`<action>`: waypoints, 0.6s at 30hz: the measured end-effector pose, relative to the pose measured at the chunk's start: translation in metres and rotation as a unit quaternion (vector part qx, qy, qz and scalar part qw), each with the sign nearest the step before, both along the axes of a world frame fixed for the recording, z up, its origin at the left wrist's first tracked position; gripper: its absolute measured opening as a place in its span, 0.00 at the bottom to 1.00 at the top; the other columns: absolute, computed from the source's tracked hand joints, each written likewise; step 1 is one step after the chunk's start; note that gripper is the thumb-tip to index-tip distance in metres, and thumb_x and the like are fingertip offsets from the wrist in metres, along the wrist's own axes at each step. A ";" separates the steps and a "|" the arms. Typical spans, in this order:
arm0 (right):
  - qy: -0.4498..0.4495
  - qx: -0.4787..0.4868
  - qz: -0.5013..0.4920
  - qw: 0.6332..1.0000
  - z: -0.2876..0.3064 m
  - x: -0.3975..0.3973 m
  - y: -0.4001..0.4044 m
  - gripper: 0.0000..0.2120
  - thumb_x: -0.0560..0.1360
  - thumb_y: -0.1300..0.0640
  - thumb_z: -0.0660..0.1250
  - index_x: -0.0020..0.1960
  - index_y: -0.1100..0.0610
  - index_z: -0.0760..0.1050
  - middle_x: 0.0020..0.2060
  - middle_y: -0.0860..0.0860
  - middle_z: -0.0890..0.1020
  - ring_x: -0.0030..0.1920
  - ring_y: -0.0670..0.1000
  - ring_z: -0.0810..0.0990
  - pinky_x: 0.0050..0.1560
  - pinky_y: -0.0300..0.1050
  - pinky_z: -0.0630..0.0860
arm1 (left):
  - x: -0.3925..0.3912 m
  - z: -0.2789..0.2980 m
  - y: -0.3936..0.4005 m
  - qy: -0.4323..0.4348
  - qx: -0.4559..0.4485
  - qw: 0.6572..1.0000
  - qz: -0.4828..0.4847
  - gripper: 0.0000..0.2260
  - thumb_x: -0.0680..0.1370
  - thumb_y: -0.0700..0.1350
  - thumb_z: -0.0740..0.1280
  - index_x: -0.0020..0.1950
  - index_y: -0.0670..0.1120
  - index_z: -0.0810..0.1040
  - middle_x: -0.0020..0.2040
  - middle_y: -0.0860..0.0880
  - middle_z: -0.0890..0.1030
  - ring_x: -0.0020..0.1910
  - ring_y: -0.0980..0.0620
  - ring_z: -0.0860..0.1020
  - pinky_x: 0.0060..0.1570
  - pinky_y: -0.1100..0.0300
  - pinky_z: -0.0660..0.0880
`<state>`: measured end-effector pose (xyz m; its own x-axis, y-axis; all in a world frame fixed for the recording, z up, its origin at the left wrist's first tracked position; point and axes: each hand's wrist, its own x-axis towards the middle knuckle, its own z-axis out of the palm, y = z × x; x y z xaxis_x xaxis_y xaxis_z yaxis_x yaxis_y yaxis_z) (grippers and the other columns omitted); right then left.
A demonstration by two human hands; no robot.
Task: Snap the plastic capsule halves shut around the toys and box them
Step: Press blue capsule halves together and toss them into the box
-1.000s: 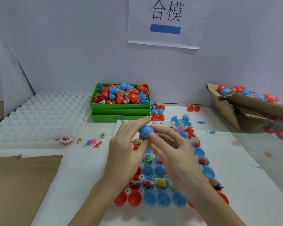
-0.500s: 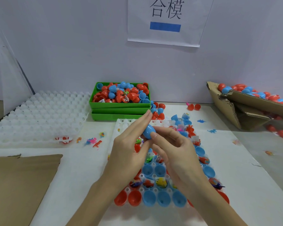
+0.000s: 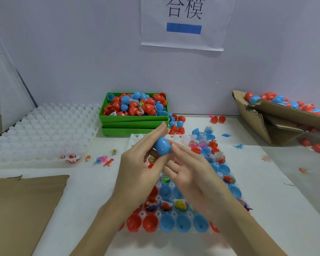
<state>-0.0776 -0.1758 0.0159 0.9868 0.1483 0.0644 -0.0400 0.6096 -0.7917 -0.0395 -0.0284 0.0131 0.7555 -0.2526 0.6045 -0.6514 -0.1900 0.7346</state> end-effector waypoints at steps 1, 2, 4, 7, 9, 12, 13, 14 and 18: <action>-0.001 0.000 0.025 1.000 0.002 0.001 -0.002 0.18 0.83 0.59 0.68 0.71 0.62 0.77 0.67 0.61 0.80 0.69 0.58 0.79 0.68 0.49 0.77 | 0.000 0.002 0.002 -0.006 0.006 1.000 -0.012 0.29 0.78 0.34 0.73 0.77 0.49 0.73 0.73 0.57 0.78 0.73 0.60 0.74 0.69 0.57 0.76; 0.004 0.000 0.040 0.999 0.003 0.002 -0.004 0.17 0.83 0.59 0.68 0.70 0.62 0.77 0.66 0.61 0.81 0.68 0.58 0.80 0.67 0.48 0.77 | 0.001 0.004 0.004 -0.017 0.017 0.999 -0.021 0.29 0.78 0.33 0.73 0.78 0.49 0.72 0.73 0.57 0.77 0.73 0.60 0.74 0.70 0.58 0.75; 0.031 0.027 0.063 0.997 0.004 0.002 -0.008 0.16 0.81 0.59 0.70 0.67 0.63 0.80 0.62 0.61 0.83 0.65 0.57 0.82 0.63 0.46 0.79 | 0.001 0.006 0.006 -0.036 0.036 0.998 -0.032 0.30 0.77 0.35 0.74 0.77 0.49 0.73 0.74 0.57 0.77 0.74 0.60 0.72 0.71 0.61 0.73; 0.075 0.122 0.107 0.984 0.001 0.001 -0.008 0.16 0.78 0.62 0.73 0.64 0.67 0.81 0.57 0.63 0.84 0.60 0.58 0.84 0.61 0.48 0.80 | 0.001 0.009 0.008 -0.041 0.021 0.998 -0.048 0.27 0.76 0.44 0.75 0.75 0.48 0.76 0.72 0.57 0.79 0.74 0.59 0.73 0.70 0.64 0.72; 0.095 0.175 0.121 0.973 0.001 0.000 -0.004 0.18 0.77 0.64 0.74 0.66 0.68 0.79 0.57 0.64 0.82 0.60 0.59 0.84 0.61 0.50 0.80 | 0.000 0.009 0.007 -0.043 0.002 0.998 -0.056 0.25 0.77 0.45 0.75 0.74 0.48 0.77 0.69 0.57 0.80 0.72 0.55 0.76 0.68 0.61 0.74; 0.109 0.206 0.127 0.964 0.002 -0.002 0.002 0.23 0.78 0.64 0.74 0.71 0.67 0.75 0.58 0.63 0.80 0.60 0.58 0.82 0.68 0.51 0.76 | -0.004 0.007 0.003 -0.008 -0.045 0.997 -0.063 0.25 0.77 0.48 0.75 0.74 0.48 0.75 0.67 0.57 0.82 0.69 0.54 0.79 0.67 0.60 0.76; 0.112 0.213 0.128 0.962 0.003 -0.002 0.003 0.25 0.78 0.64 0.74 0.72 0.67 0.74 0.58 0.63 0.80 0.61 0.58 0.81 0.69 0.50 0.75 | -0.005 0.006 0.002 0.001 -0.058 0.996 -0.065 0.23 0.78 0.48 0.75 0.72 0.47 0.76 0.66 0.57 0.83 0.68 0.53 0.80 0.66 0.60 0.76; 0.115 0.220 0.128 0.960 0.003 -0.003 0.003 0.26 0.77 0.64 0.74 0.73 0.67 0.73 0.59 0.63 0.79 0.61 0.57 0.81 0.70 0.50 0.75 | -0.005 0.005 0.002 -0.001 -0.062 0.996 -0.065 0.21 0.79 0.48 0.75 0.70 0.47 0.77 0.65 0.56 0.83 0.67 0.53 0.80 0.66 0.58 0.77; 0.105 0.226 0.126 0.960 -0.001 -0.003 0.004 0.25 0.76 0.64 0.75 0.71 0.67 0.74 0.60 0.63 0.80 0.63 0.58 0.81 0.69 0.49 0.76 | -0.003 0.004 0.002 -0.045 -0.038 0.997 -0.045 0.18 0.78 0.50 0.72 0.67 0.45 0.79 0.62 0.54 0.84 0.65 0.50 0.81 0.64 0.57 0.77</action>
<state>-0.0807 -0.1717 0.0152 0.9216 0.3878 -0.0190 -0.3613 0.8387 -0.4076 -0.0427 -0.0263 0.0169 0.6733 -0.2681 0.6891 -0.7276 -0.0744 0.6820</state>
